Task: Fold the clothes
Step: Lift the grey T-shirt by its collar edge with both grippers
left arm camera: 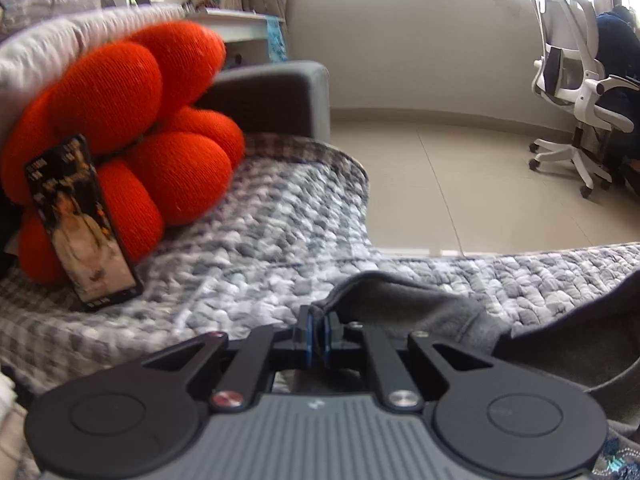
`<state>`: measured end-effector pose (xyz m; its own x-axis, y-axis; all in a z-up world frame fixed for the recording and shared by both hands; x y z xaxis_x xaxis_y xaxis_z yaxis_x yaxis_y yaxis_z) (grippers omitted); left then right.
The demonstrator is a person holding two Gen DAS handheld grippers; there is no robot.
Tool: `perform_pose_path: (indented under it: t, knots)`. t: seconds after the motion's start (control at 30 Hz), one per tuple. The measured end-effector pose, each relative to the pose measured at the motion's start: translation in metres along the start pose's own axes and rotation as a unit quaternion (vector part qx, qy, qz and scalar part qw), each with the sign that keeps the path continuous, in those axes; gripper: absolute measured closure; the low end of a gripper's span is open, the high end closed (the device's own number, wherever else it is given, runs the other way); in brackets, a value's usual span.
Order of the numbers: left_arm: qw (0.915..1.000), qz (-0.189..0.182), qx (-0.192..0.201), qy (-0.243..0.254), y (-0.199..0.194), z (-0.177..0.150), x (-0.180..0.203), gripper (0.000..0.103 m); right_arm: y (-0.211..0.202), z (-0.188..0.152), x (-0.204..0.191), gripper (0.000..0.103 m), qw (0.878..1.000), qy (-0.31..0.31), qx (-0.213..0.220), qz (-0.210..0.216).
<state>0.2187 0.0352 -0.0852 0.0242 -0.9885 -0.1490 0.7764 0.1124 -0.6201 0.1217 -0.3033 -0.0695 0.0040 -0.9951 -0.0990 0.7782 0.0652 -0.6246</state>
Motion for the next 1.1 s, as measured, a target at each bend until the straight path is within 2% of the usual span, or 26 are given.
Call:
perform_pose_path:
  t: [0.03,0.1,0.17,0.23,0.3,0.47,0.5,0.57,0.63,0.67,0.73,0.93,1.1]
  knots:
    - [0.9999,-0.011,-0.008,-0.003,0.004,-0.001,-0.001,0.097,0.001,0.001,-0.002,0.089,1.000,-0.007,-0.007,0.011]
    - [0.9993,-0.033,-0.012,-0.009,0.007,0.000,-0.005,0.095,0.001,0.004,-0.007,0.089,0.999,-0.028,-0.017,0.024]
    - [0.9983,-0.054,-0.020,-0.010,0.009,0.001,-0.010,0.092,0.002,0.008,-0.014,0.082,0.998,-0.049,-0.023,0.039]
    - [0.9969,-0.073,-0.029,-0.011,0.010,0.002,-0.017,0.078,0.005,0.011,-0.023,0.047,0.996,-0.062,-0.029,0.062]
    - [0.9958,-0.082,-0.037,-0.012,0.012,0.002,-0.023,0.070,0.010,0.013,-0.032,0.045,0.993,-0.074,-0.035,0.088]
    - [0.9933,-0.106,-0.047,-0.006,0.017,0.003,-0.027,0.071,0.036,0.011,-0.059,0.045,0.983,-0.103,-0.074,0.135]
    - [0.9932,-0.107,-0.045,-0.007,0.018,0.003,-0.026,0.072,0.043,0.011,-0.063,0.048,0.982,-0.108,-0.079,0.136]
    - [0.9930,-0.110,-0.039,-0.020,0.020,0.003,-0.026,0.080,0.054,0.009,-0.071,0.060,0.980,-0.115,-0.087,0.137]
    - [0.9924,-0.112,-0.033,-0.038,0.023,0.003,-0.027,0.091,0.060,0.009,-0.076,0.085,0.980,-0.116,-0.083,0.139]
    - [0.9921,-0.113,-0.031,-0.045,0.023,0.002,-0.026,0.095,0.063,0.008,-0.078,0.087,0.980,-0.116,-0.080,0.140]
    - [0.9923,-0.108,-0.023,-0.055,0.022,0.002,-0.025,0.097,0.067,0.008,-0.082,0.097,0.981,-0.117,-0.073,0.138]
    - [0.9943,-0.090,0.001,-0.057,0.017,0.009,-0.023,0.098,0.052,0.030,-0.056,0.100,0.993,-0.107,-0.005,0.056]
    - [0.9969,-0.066,0.010,-0.042,0.022,0.014,-0.017,0.098,0.068,0.048,-0.052,0.101,0.993,-0.117,0.002,0.032]
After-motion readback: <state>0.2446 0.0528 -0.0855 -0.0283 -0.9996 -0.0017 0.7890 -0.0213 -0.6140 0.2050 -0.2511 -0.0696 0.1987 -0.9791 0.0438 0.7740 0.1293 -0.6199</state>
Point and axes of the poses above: each gripper's, at about its wrist camera, not at the fingertips, and y roughly the way its jaws point, x to its right, z to its top, the point moved 5 cm from there along y, roughly the way its jaws point, and after that the axes turned 8 degrees about z, right-handed, at the moved point
